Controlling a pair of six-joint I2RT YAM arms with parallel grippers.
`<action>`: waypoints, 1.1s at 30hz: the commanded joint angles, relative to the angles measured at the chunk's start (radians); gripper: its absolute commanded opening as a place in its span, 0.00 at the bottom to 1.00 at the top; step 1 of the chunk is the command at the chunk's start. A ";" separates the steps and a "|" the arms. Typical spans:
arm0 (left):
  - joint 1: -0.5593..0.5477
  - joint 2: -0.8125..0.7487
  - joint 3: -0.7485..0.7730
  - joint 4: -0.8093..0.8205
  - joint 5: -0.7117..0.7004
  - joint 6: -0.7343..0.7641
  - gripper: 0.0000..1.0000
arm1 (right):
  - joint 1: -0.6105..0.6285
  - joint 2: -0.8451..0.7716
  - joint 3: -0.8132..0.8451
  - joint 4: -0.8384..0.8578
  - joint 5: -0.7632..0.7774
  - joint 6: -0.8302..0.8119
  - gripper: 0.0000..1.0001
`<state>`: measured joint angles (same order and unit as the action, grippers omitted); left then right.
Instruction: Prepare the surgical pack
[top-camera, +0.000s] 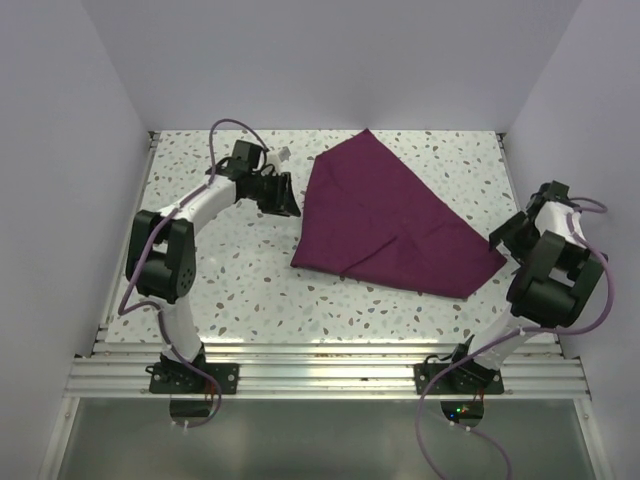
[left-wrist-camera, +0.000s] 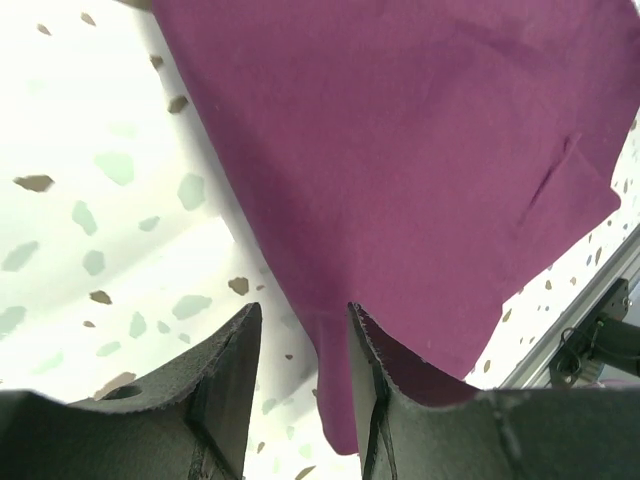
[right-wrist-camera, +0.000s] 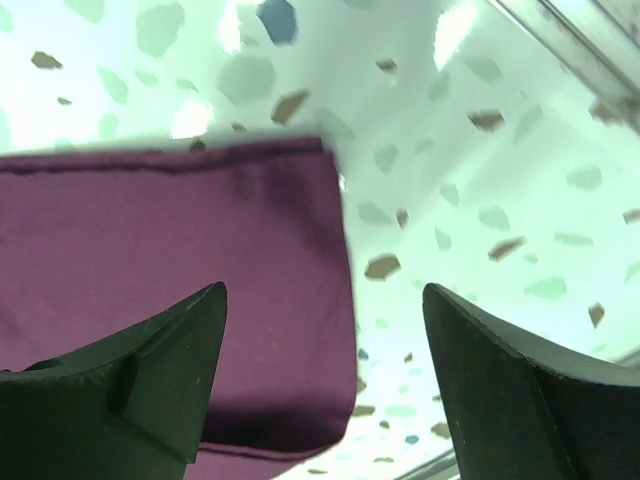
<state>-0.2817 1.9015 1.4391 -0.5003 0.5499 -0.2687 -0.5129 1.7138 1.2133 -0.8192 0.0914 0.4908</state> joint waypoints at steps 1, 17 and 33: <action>0.026 -0.058 -0.003 0.078 0.044 0.008 0.43 | 0.011 0.070 0.048 0.078 -0.002 -0.096 0.81; 0.036 -0.009 0.033 0.043 0.033 0.016 0.43 | 0.011 0.168 -0.028 0.181 -0.044 -0.104 0.59; 0.104 0.027 0.058 -0.038 -0.074 -0.013 0.41 | 0.066 0.007 0.106 0.005 -0.123 -0.097 0.00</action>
<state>-0.2092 1.9064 1.4528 -0.5129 0.5076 -0.2710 -0.4889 1.8217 1.2270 -0.7311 0.0109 0.3851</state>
